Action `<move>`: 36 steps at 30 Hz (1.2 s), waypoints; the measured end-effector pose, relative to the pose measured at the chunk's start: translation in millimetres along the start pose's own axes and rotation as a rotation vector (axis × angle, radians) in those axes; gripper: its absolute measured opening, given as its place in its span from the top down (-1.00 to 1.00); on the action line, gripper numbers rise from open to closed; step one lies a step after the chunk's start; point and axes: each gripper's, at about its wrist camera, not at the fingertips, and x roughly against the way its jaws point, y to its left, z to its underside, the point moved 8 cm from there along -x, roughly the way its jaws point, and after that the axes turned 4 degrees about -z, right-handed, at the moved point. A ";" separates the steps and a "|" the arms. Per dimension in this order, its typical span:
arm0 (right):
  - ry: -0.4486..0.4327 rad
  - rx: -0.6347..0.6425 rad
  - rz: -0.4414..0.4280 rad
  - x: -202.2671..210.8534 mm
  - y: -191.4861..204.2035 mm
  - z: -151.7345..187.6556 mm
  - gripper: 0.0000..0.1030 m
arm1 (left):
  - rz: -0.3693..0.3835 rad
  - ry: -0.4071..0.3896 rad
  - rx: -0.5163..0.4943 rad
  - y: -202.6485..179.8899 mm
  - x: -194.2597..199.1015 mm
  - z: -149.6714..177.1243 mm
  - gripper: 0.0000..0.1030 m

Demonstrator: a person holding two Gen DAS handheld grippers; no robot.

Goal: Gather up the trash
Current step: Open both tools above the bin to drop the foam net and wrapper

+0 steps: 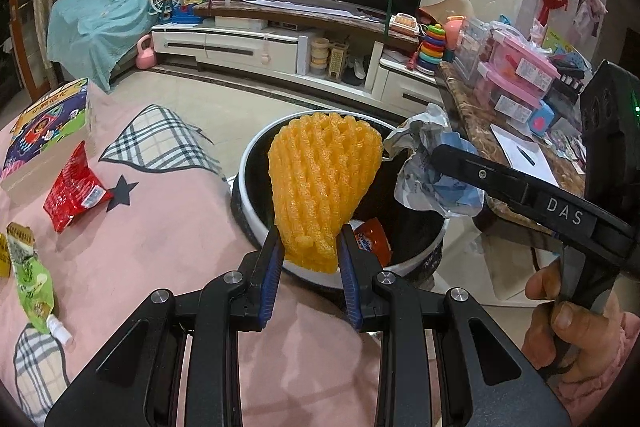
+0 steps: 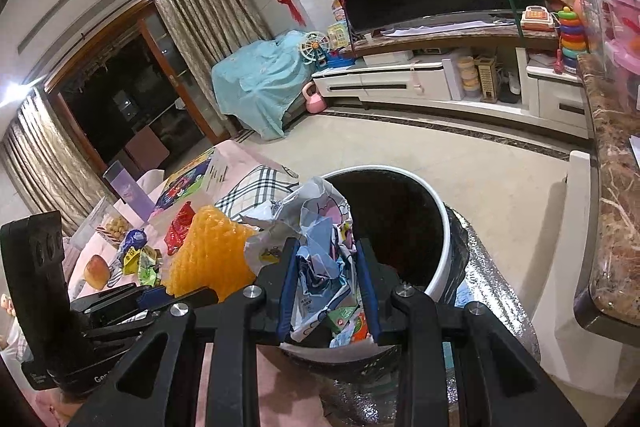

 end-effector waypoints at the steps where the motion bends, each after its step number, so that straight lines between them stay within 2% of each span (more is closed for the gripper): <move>1: 0.000 0.000 0.003 -0.6 -1.0 -0.8 0.44 | 0.000 0.000 -0.001 -0.4 -1.1 -1.1 0.49; 19: 0.024 -0.003 0.051 -18.3 -22.4 -11.0 0.44 | -0.014 0.039 -0.028 -7.5 -29.6 -14.1 0.49; 27: 0.056 -0.032 0.051 -30.1 -34.1 -12.6 0.38 | 0.017 0.073 -0.002 -7.3 -40.7 -16.4 0.47; 30: 0.069 -0.042 0.061 -31.1 -36.6 -14.4 0.24 | 0.014 0.080 0.002 -7.5 -41.5 -16.6 0.12; 31: 0.072 -0.045 0.062 -30.4 -37.3 -14.6 0.04 | 0.009 0.077 0.003 -6.6 -40.1 -16.0 -0.05; 32: 0.069 -0.046 0.061 -29.8 -37.1 -15.2 -0.06 | 0.002 0.066 0.006 -4.8 -37.1 -14.9 -0.13; 36: 0.063 -0.054 0.057 -25.6 -35.1 -14.0 -0.13 | 0.008 0.059 0.036 3.4 -29.6 -8.1 -0.21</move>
